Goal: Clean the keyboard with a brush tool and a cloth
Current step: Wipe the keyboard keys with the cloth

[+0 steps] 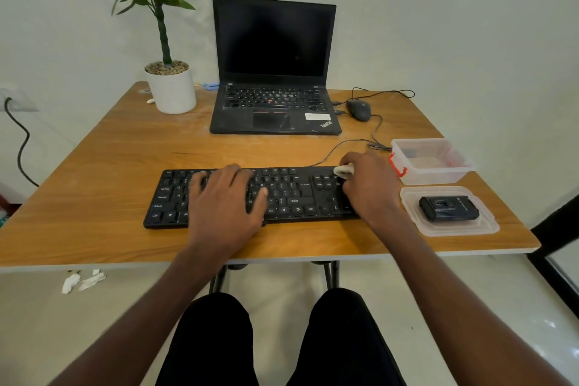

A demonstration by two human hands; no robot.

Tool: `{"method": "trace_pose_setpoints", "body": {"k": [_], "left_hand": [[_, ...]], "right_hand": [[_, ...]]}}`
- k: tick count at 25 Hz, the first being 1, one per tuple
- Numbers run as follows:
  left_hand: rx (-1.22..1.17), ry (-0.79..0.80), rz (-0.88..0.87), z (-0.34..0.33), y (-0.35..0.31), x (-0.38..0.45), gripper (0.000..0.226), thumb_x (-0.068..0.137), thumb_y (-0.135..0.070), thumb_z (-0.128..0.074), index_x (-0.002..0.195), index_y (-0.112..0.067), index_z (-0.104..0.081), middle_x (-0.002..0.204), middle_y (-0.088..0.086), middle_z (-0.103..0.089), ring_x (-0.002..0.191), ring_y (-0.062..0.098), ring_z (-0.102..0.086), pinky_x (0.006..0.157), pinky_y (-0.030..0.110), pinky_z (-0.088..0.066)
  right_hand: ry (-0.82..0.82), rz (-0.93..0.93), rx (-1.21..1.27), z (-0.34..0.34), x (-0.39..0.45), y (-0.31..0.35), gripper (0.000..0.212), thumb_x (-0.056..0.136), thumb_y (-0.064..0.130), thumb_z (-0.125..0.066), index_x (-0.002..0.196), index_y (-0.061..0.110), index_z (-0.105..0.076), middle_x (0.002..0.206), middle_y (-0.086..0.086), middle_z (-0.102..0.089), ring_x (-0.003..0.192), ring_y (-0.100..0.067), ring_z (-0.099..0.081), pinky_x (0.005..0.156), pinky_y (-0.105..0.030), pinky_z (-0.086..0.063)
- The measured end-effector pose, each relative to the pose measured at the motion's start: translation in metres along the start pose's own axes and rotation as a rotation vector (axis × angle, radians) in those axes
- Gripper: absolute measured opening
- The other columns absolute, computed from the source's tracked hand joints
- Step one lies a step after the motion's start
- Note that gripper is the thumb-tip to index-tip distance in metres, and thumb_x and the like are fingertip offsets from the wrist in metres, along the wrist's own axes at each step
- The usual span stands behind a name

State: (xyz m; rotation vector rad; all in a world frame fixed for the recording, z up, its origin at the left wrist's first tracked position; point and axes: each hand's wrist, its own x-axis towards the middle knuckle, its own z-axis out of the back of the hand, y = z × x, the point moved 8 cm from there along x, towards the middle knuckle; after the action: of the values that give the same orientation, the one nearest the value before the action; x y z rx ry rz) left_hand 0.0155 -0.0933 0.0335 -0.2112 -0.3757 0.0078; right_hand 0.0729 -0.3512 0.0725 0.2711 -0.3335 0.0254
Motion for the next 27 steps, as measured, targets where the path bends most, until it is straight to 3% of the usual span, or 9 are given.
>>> {"method": "trace_pose_setpoints", "body": {"k": [6, 9, 12, 14, 18, 21, 23, 25, 27], "left_hand": [[-0.028, 0.044, -0.071, -0.024, -0.044, -0.001, 0.064, 0.102, -0.064, -0.035, 0.15, -0.026, -0.052, 0.155, -0.003, -0.051, 0.145, 0.018, -0.044, 0.124, 0.055, -0.024], [-0.028, 0.055, -0.068, -0.026, -0.038, -0.001, 0.067, 0.1, -0.064, -0.032, 0.151, -0.025, -0.052, 0.155, -0.003, -0.051, 0.145, 0.019, -0.044, 0.124, 0.053, -0.025], [-0.026, 0.06, -0.08, -0.028, -0.039, -0.001, 0.07, 0.1, -0.065, -0.03, 0.152, -0.023, -0.052, 0.156, -0.001, -0.05, 0.145, 0.021, -0.044, 0.124, 0.051, -0.027], [-0.03, 0.056, -0.084, -0.028, -0.038, 0.0, 0.069, 0.1, -0.065, -0.031, 0.151, -0.023, -0.053, 0.154, 0.0, -0.051, 0.144, 0.022, -0.046, 0.122, 0.051, -0.028], [-0.029, 0.048, -0.085, -0.029, -0.038, 0.0, 0.067, 0.101, -0.064, -0.032, 0.147, -0.021, -0.055, 0.15, 0.001, -0.055, 0.14, 0.022, -0.049, 0.119, 0.05, -0.032], [-0.035, 0.05, -0.09, -0.028, -0.038, 0.0, 0.067, 0.101, -0.063, -0.033, 0.147, -0.021, -0.056, 0.149, 0.001, -0.055, 0.139, 0.022, -0.05, 0.119, 0.051, -0.033], [-0.035, 0.053, -0.085, -0.028, -0.038, 0.0, 0.067, 0.101, -0.064, -0.032, 0.148, -0.021, -0.055, 0.15, 0.001, -0.055, 0.139, 0.022, -0.05, 0.12, 0.051, -0.033], [-0.036, 0.054, -0.081, -0.028, -0.038, 0.0, 0.068, 0.1, -0.064, -0.032, 0.148, -0.021, -0.055, 0.15, 0.002, -0.055, 0.14, 0.023, -0.05, 0.12, 0.051, -0.033], [-0.044, 0.054, -0.081, -0.028, -0.037, 0.001, 0.068, 0.1, -0.064, -0.033, 0.147, -0.021, -0.055, 0.15, 0.002, -0.055, 0.139, 0.023, -0.05, 0.12, 0.051, -0.033]], "right_hand": [[0.108, 0.223, 0.111, -0.018, -0.002, 0.034, 0.042, 0.085, -0.002, -0.071, 0.116, 0.027, -0.077, 0.111, 0.002, -0.063, 0.101, -0.019, -0.057, 0.079, -0.027, -0.04], [0.026, 0.072, 0.091, -0.005, 0.008, 0.003, 0.034, 0.084, 0.0, -0.073, 0.107, 0.025, -0.08, 0.107, 0.0, -0.069, 0.095, -0.02, -0.06, 0.071, -0.029, -0.049], [-0.016, -0.042, -0.03, 0.0, 0.008, -0.009, 0.025, 0.087, 0.007, -0.075, 0.107, 0.021, -0.079, 0.11, -0.005, -0.07, 0.098, -0.026, -0.063, 0.074, -0.036, -0.053], [0.019, 0.083, 0.054, -0.01, 0.0, 0.018, 0.032, 0.086, 0.003, -0.071, 0.11, 0.023, -0.078, 0.111, -0.002, -0.068, 0.101, -0.024, -0.06, 0.076, -0.032, -0.045], [0.112, 0.269, 0.194, -0.022, -0.006, 0.045, 0.042, 0.085, -0.004, -0.067, 0.112, 0.026, -0.079, 0.111, 0.001, -0.068, 0.103, -0.019, -0.058, 0.084, -0.033, -0.049], [0.046, 0.083, 0.103, -0.006, 0.012, 0.009, 0.035, 0.085, -0.001, -0.071, 0.105, 0.027, -0.081, 0.106, 0.002, -0.072, 0.094, -0.016, -0.06, 0.072, -0.029, -0.045], [-0.032, -0.055, 0.059, 0.007, 0.024, -0.016, 0.029, 0.086, 0.002, -0.073, 0.1, 0.025, -0.083, 0.102, -0.003, -0.076, 0.09, -0.021, -0.066, 0.068, -0.031, -0.05], [-0.079, -0.088, 0.018, 0.011, 0.027, -0.02, 0.025, 0.086, 0.005, -0.076, 0.101, 0.023, -0.082, 0.106, -0.007, -0.075, 0.094, -0.026, -0.066, 0.073, -0.037, -0.056], [-0.006, -0.008, 0.002, 0.0, 0.024, -0.004, 0.026, 0.085, 0.005, -0.075, 0.104, 0.023, -0.081, 0.11, -0.004, -0.073, 0.098, -0.024, -0.065, 0.074, -0.034, -0.053]]}}
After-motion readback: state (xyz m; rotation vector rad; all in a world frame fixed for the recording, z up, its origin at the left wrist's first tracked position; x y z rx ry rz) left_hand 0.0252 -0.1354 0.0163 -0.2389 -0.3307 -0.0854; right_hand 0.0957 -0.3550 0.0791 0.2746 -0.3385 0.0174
